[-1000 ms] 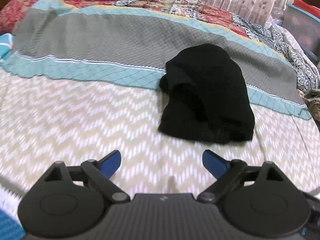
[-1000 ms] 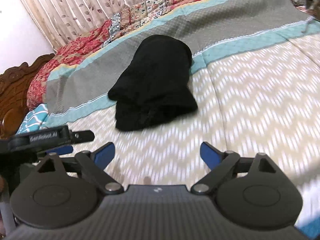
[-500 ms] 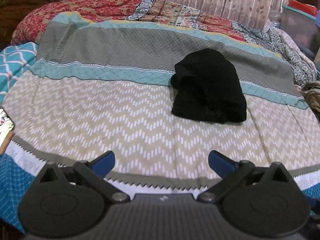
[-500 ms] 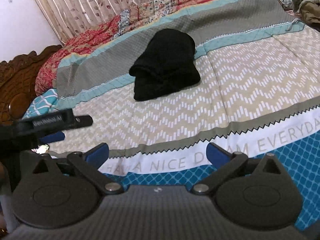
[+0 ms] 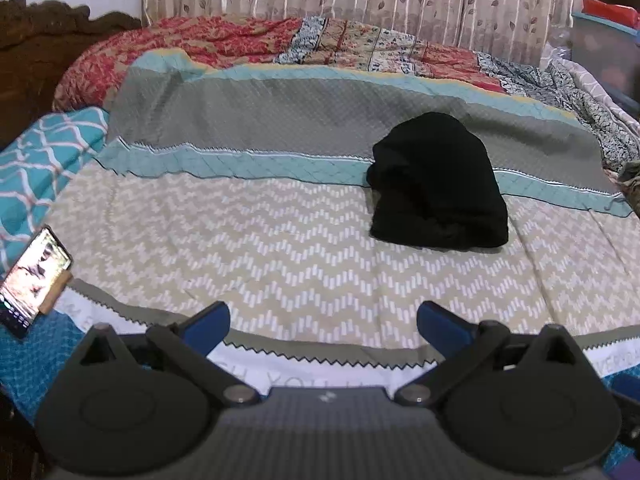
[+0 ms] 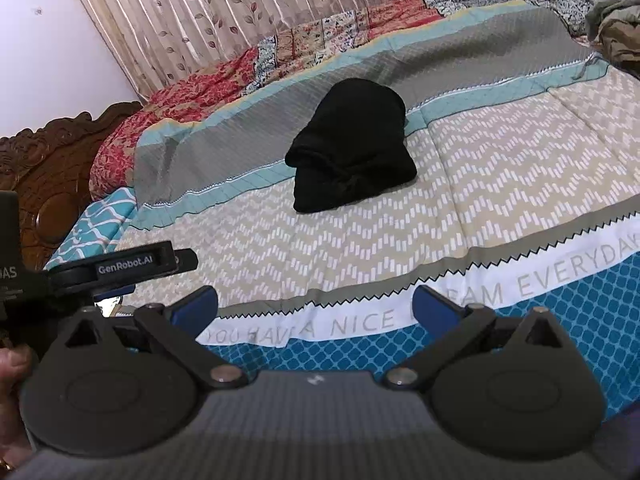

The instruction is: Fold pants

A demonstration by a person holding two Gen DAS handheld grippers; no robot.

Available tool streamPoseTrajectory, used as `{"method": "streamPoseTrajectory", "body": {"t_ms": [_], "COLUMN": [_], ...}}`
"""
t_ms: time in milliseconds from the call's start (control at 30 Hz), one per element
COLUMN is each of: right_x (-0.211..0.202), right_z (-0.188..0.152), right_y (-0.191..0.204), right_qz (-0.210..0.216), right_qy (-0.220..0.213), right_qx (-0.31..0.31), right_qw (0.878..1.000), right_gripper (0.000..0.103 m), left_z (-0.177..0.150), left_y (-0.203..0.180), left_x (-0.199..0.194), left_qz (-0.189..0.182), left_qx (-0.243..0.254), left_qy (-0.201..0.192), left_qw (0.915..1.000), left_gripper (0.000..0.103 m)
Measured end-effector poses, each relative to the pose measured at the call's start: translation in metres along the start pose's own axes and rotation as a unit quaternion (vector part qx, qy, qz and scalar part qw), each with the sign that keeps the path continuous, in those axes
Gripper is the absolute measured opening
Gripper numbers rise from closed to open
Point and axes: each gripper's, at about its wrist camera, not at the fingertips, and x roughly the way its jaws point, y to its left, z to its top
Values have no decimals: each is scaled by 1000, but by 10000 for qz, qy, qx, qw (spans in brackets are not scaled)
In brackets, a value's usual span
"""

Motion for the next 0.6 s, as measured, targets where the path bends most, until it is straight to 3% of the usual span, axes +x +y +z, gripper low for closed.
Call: {"method": "streamPoseTrajectory", "body": {"t_ms": [267, 600], "right_x": [-5, -8], "right_z": [0, 0], "right_y": [5, 2], "right_qz": [54, 61], "right_qy": [-98, -112], "right_qx": [-10, 93], "right_qw": [9999, 9999], "right_gripper": [103, 103], "left_z": [-1, -2], "left_y": [-8, -15], "left_x": [-17, -22], "left_qz": [465, 683], "left_qx": [384, 599], "left_qy": [-403, -611], "left_qw": [9974, 9940], "left_gripper": [103, 103]}}
